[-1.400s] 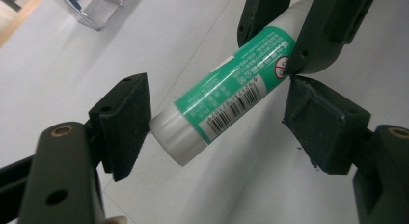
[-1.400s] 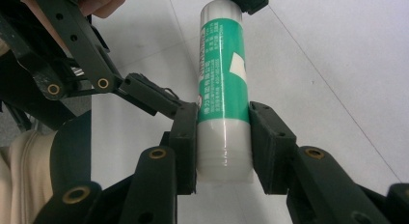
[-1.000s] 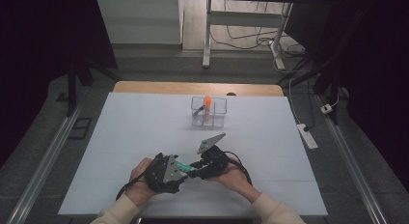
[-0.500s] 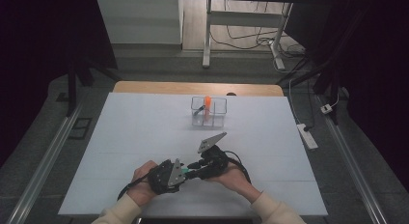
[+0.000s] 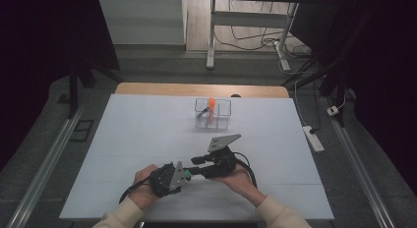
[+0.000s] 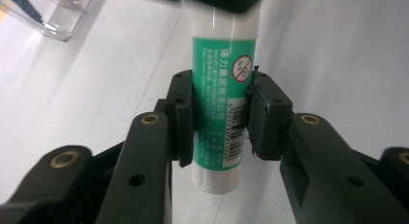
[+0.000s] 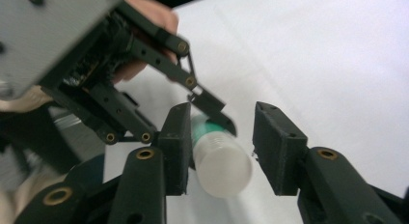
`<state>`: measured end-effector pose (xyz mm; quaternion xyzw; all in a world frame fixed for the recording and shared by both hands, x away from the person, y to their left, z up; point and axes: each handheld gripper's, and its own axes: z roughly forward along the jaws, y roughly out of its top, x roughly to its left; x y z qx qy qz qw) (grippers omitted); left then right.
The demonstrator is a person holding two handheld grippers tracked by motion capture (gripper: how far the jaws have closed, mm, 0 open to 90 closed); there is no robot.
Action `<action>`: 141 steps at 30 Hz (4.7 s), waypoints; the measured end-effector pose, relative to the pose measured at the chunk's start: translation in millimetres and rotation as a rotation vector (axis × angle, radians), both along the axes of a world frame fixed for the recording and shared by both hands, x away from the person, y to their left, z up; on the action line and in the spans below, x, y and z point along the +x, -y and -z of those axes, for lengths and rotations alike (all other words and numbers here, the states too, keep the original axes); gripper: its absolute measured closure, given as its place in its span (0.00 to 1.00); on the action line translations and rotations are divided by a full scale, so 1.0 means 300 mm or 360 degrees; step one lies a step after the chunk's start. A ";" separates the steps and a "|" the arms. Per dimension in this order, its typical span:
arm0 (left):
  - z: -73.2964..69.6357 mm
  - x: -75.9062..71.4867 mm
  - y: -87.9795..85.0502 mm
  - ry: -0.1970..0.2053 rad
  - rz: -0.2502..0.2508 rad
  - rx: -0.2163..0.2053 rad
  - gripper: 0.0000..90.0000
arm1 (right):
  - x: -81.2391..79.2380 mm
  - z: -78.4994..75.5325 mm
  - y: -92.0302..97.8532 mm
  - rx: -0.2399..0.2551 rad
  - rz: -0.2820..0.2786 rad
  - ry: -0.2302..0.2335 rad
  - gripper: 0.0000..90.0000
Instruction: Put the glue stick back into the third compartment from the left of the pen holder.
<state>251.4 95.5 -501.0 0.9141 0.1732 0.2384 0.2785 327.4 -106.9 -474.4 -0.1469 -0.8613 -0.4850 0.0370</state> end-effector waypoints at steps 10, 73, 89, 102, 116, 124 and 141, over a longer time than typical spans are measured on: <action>-0.016 0.015 -0.038 -0.0005 -0.0078 -0.0105 0.73 | 0.001 -0.016 0.023 0.0085 0.0067 0.0120 0.53; -0.040 0.024 -0.017 0.0022 -0.0107 -0.0392 0.72 | -0.007 0.016 0.014 0.0225 0.0051 0.0065 0.71; -0.043 0.038 -0.057 0.0001 -0.0220 -0.0488 0.48 | 0.006 -0.022 0.059 0.0260 0.0168 0.0159 0.71; -0.051 0.028 -0.139 -0.0037 -0.0311 -0.0560 0.47 | 0.006 -0.056 0.080 0.0234 0.0218 0.0258 0.71; -0.039 0.001 -0.227 -0.0095 -0.0391 -0.0578 0.45 | 0.013 -0.087 0.110 0.0243 0.0279 0.0324 0.71; -0.026 -0.014 -0.270 -0.0130 -0.0428 -0.0575 0.42 | 0.021 -0.102 0.131 0.0241 0.0312 0.0362 0.71; 0.027 -0.040 -0.393 -0.0230 -0.0573 -0.0633 0.37 | 0.054 -0.149 0.201 0.0270 0.0448 0.0449 0.71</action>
